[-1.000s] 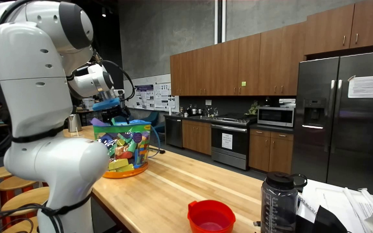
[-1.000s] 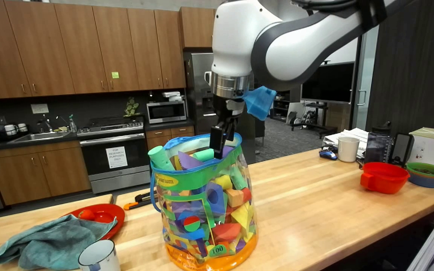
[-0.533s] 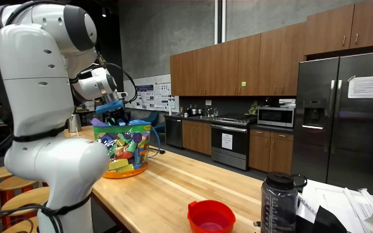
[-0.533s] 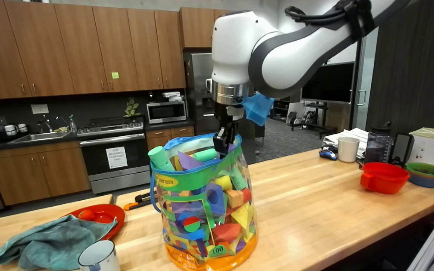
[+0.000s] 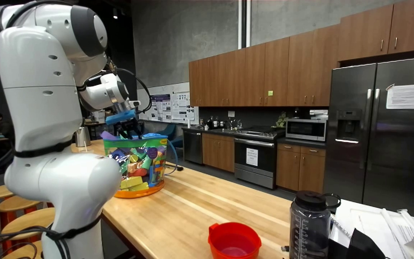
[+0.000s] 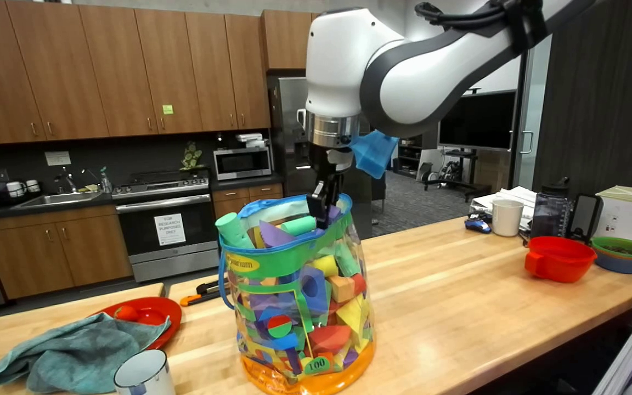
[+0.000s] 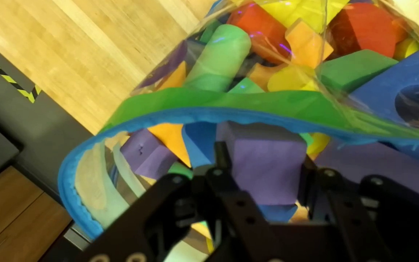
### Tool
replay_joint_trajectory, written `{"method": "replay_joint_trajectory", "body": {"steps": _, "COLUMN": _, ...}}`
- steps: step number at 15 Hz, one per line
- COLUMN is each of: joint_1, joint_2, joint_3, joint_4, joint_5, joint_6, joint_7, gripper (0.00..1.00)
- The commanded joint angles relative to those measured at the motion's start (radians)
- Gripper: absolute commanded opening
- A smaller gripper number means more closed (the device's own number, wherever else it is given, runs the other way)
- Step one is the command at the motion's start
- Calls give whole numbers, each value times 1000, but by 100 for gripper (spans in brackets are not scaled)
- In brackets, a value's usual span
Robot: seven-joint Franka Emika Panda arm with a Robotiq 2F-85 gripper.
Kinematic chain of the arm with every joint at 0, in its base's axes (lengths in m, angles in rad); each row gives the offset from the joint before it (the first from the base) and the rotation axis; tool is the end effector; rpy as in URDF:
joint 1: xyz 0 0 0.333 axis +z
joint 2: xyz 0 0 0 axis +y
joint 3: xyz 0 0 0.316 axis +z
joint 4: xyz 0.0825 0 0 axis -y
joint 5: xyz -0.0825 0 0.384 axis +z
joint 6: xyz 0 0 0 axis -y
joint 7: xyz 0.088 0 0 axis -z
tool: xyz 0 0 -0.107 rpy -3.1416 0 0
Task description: Remove a purple block from the clear bag and put it on the table
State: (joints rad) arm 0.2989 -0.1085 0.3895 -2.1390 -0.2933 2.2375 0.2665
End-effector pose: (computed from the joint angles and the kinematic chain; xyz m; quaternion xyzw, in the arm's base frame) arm 0.4183 0.3389 0.4700 0.9433 0.2833 0.1516 0.0832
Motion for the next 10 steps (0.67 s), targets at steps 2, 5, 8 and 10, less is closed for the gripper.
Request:
{"method": "replay_joint_trajectory", "body": {"steps": 2, "joint_1": 15, "joint_2": -10, "joint_3": 11, "joint_4": 89, "joint_5": -29, "joint_6": -94, "joint_7": 14, "gripper": 16}}
{"method": "replay_joint_trajectory", "body": {"steps": 5, "joint_1": 18, "joint_2": -10, "joint_3": 18, "joint_4": 171, "joint_5": -38, "joint_6": -160, "joint_7": 17, "gripper": 16}}
{"method": "replay_joint_trajectory", "body": {"steps": 8, "joint_1": 13, "joint_2": -2, "joint_3": 19, "joint_4": 251, "joint_5": -61, "joint_6": -198, "joint_7": 27, "gripper": 16}}
{"method": "replay_joint_trajectory", "body": {"steps": 10, "joint_1": 6, "joint_2": 4, "joint_3": 14, "joint_4": 299, "joint_5": -74, "joint_6": -215, "joint_7": 36, "gripper": 16}}
